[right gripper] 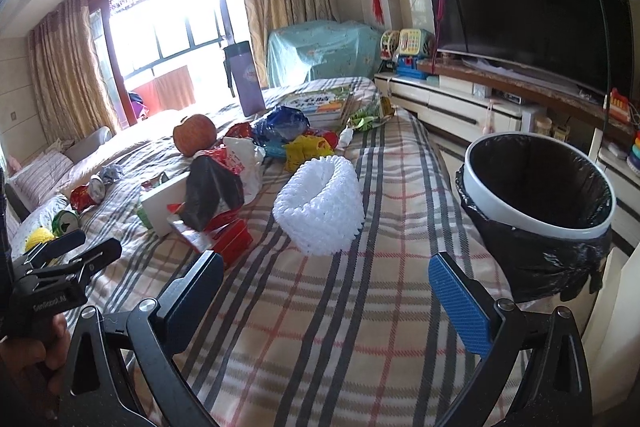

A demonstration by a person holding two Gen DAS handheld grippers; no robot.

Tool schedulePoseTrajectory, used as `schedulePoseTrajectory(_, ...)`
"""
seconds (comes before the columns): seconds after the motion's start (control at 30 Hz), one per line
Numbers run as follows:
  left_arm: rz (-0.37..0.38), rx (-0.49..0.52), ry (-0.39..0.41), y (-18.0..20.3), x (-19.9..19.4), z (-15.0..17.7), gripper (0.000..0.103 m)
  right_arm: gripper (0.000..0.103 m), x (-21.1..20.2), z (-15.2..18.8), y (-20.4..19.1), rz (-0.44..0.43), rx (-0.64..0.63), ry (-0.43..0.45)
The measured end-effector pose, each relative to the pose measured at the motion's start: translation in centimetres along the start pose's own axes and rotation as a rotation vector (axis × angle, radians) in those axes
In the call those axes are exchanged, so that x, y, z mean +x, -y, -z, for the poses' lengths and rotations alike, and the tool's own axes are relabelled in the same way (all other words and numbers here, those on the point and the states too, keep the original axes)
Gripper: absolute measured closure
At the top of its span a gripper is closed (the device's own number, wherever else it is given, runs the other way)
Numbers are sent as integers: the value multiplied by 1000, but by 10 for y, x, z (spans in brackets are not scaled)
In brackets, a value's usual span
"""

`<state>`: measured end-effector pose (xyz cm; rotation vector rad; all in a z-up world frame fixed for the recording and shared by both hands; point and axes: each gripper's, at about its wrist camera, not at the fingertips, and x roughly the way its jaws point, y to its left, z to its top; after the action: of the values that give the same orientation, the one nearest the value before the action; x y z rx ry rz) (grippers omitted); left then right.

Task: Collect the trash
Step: 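Grasp the white sponge block with the left tool while the right tool grasps the white brush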

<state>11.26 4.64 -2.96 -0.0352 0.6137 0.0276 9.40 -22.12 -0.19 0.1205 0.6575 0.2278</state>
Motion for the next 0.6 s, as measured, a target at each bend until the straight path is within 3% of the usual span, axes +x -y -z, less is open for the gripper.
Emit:
schedulePoseTrajectory(0.4, -8, 10, -72, -6, 53, -26, 9, 18, 47, -18, 8, 12, 5, -104)
schedulePoseTrajectory(0.5, 12, 20, -96, -2, 63, -30, 18, 22, 56, -21, 9, 1, 9, -130)
schedulePoseTrajectory(0.53, 28, 24, -109, -1, 66, -31, 27, 27, 58, -22, 8, 1, 5, -133)
schedulePoseTrajectory(0.6, 44, 34, -110, 3, 66, -31, 36, 41, 61, -23, 6, -8, -3, -141)
